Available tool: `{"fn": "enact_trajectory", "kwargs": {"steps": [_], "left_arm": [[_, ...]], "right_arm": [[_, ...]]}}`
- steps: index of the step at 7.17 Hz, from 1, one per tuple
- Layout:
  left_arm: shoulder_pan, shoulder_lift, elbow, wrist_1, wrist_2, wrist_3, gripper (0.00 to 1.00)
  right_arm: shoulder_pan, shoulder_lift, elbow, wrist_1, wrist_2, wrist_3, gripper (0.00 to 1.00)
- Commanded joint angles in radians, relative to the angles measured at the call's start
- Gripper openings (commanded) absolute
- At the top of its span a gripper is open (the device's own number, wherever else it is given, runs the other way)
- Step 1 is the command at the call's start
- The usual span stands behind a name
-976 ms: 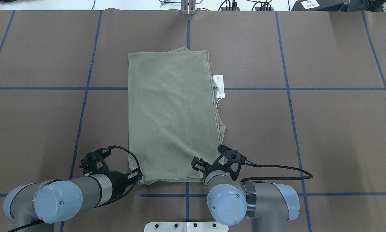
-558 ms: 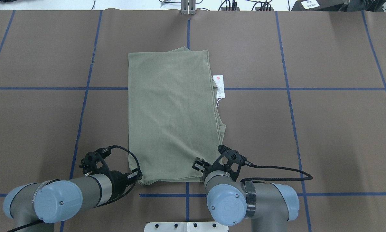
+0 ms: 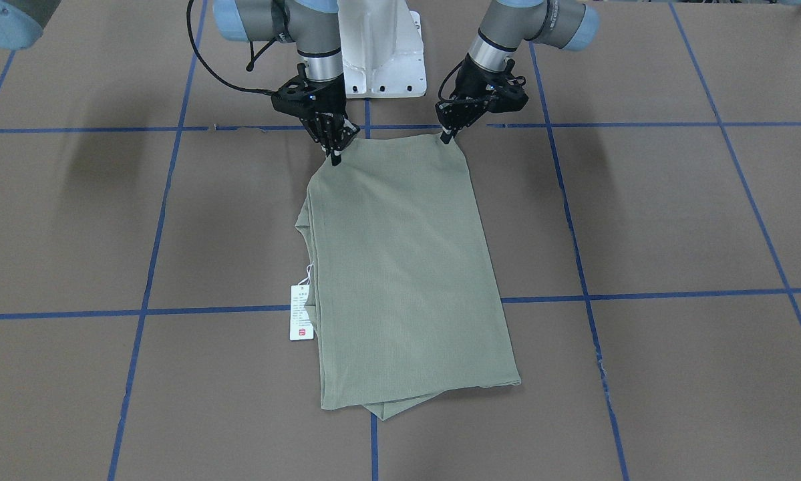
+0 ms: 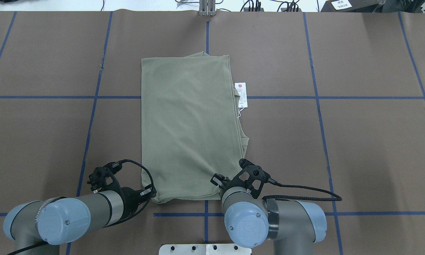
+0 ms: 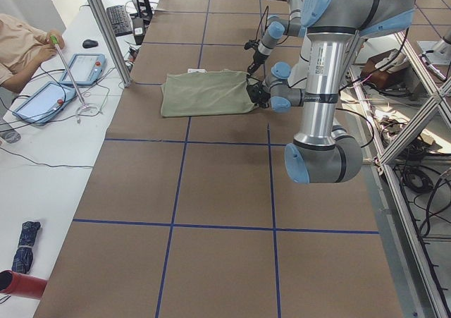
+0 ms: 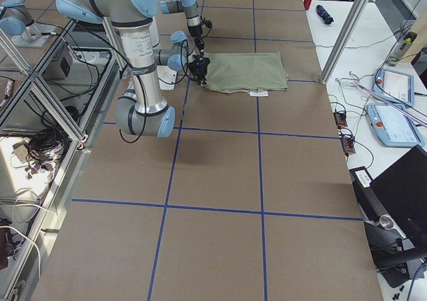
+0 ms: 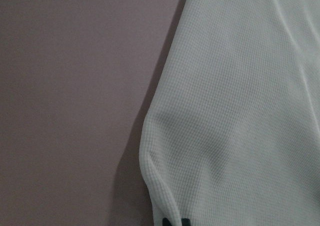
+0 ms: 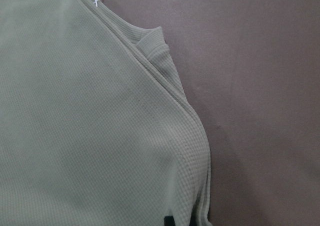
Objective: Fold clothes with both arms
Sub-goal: 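Lift the near edge with both grippers and fold it toward the far edge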
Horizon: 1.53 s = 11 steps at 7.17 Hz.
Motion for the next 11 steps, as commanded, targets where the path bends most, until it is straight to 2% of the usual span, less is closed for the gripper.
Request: {"fn": "enact_trajectory", "kwargs": {"steps": [1,2,3,5,6,7,8,9,11], "left_arm": [[-0.009,-0.006,-0.035,0.008,-0.007,0.02,0.0],[-0.018,-0.003,-0.094,0.026,-0.016,0.075,0.0],[-0.029,-0.002,-0.183,0.1,-0.068,0.092,0.0],[-0.029,-0.008,-0.422,0.335,-0.154,0.094,0.0],[-0.028,-0.009,-0.502,0.401,-0.171,0.094,0.0],[-0.025,-0.02,-0.489,0.416,-0.17,0.094,0.0],[-0.032,-0.052,-0.421,0.416,-0.161,0.123,0.0],[-0.09,-0.116,-0.337,0.414,-0.161,0.179,0.0],[-0.236,-0.196,-0.189,0.416,-0.173,0.318,0.0]], "right_arm": [[0.013,-0.001,0.026,-0.008,-0.003,0.0,0.0],[0.018,-0.013,0.089,-0.017,0.0,-0.003,0.0],[0.02,-0.013,0.18,-0.1,0.0,-0.002,0.0],[-0.049,-0.009,0.447,-0.387,0.002,0.006,0.0],[-0.074,0.004,0.533,-0.497,0.005,0.018,0.0],[-0.074,0.016,0.53,-0.508,0.003,0.017,0.0],[-0.073,0.017,0.487,-0.5,0.002,0.0,0.0],[-0.013,0.027,0.432,-0.461,0.006,-0.052,0.0],[0.128,0.036,0.235,-0.247,0.017,-0.143,0.0]]}}
